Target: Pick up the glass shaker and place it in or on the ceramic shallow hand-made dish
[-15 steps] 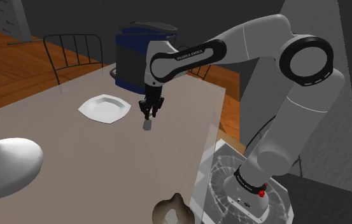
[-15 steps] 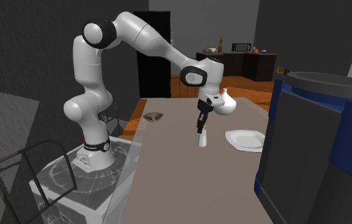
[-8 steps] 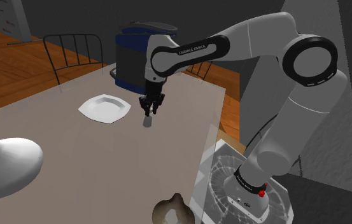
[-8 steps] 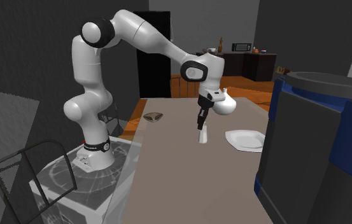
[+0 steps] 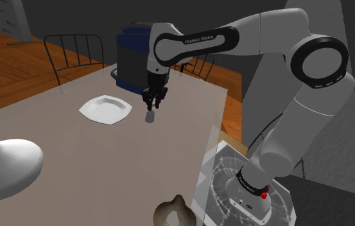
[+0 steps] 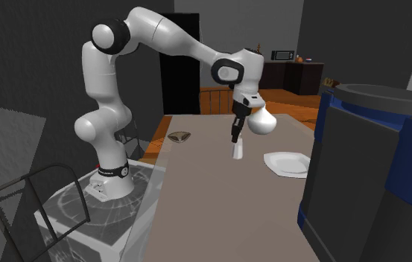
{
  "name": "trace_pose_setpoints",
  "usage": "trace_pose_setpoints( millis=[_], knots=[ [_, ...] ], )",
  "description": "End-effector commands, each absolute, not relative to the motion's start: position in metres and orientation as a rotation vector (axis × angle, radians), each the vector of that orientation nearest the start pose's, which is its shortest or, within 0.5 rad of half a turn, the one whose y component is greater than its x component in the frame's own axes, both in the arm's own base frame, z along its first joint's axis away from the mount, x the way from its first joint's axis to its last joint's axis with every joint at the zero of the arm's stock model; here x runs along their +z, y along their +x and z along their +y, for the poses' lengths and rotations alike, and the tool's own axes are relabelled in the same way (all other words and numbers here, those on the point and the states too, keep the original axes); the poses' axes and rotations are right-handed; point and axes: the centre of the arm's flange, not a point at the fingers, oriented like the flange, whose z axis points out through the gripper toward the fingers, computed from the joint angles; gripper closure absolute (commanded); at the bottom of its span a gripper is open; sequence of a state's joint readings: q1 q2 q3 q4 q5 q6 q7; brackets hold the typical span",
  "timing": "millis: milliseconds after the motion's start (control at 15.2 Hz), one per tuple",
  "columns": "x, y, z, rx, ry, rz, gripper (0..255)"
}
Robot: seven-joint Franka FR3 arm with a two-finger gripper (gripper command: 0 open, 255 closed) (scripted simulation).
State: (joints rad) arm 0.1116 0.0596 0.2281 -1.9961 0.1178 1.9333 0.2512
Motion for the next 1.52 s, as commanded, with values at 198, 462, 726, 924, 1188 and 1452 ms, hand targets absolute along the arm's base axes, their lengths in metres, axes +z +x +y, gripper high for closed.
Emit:
trace_pose_setpoints(
  millis=[198,462,726,924,1188,1452],
  knots=[
    [0.450,0.519,0.190,0.232,-3.052,-0.062,255],
    [0.471,0.519,0.190,0.232,-3.052,-0.062,255],
    [0.484,0.507,0.196,0.232,-3.052,-0.062,255],
    [0.487,0.472,0.213,0.232,-3.052,-0.062,255],
    [0.492,0.424,0.236,0.232,-3.052,-0.062,255],
    [0.496,0.377,0.258,0.232,-3.052,-0.062,255]
  ],
)
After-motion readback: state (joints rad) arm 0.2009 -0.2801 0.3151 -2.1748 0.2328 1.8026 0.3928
